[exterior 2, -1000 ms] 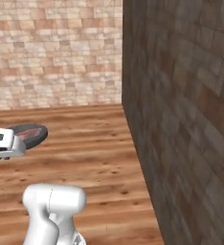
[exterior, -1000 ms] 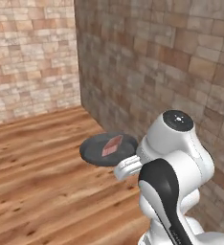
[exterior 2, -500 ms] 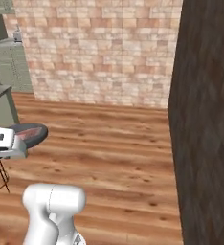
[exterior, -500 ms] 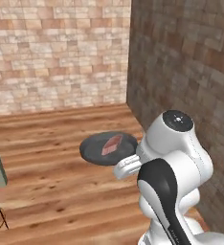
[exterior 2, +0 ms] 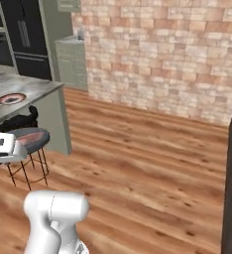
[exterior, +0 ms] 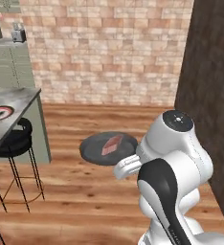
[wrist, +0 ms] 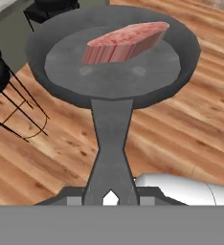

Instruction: Pick up the pan with the steak in it and place it on the dining table. Then place the steak on the plate.

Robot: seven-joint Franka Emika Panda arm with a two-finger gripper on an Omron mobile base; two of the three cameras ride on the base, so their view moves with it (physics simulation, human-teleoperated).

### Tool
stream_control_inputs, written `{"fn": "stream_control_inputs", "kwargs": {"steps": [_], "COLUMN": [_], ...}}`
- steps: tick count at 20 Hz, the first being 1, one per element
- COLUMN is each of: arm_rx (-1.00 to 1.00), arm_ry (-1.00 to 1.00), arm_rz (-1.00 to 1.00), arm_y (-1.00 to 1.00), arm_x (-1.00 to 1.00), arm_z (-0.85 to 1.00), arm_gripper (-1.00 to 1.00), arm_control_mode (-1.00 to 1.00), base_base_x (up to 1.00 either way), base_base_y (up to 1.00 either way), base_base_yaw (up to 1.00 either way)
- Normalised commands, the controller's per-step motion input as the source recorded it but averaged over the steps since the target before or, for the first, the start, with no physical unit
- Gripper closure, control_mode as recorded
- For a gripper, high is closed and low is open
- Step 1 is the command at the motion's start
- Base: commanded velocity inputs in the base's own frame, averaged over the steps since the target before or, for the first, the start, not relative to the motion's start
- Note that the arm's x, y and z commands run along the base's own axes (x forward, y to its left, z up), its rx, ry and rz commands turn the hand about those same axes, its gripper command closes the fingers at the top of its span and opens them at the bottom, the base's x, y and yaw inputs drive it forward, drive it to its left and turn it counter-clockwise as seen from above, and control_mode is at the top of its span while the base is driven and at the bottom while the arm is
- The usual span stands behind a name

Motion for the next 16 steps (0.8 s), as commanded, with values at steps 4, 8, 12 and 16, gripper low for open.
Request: {"fn": "stream_control_inputs", "kwargs": {"steps": [4, 8, 12, 16], "arm_rx": [0.0, 0.0, 0.0, 0.0], "arm_ry": [0.0, 0.0, 0.0, 0.0], "arm_rz": [0.0, 0.0, 0.0, 0.0], "arm_y": [0.0, 0.0, 0.0, 0.0], "arm_x": [0.0, 0.0, 0.0, 0.0], "arm_z": [0.0, 0.0, 0.0, 0.0], "arm_gripper": [1.0, 1.0, 1.0, 1.0], "arm_control_mode": [1.0, 1.0, 1.0, 1.0], "base_base_x": [0.0, -0.01, -0.05, -0.05], "base_base_y": [0.0, 0.0, 0.0, 0.0], "base_base_yaw": [0.48, 0.49, 0.49, 0.5]}}
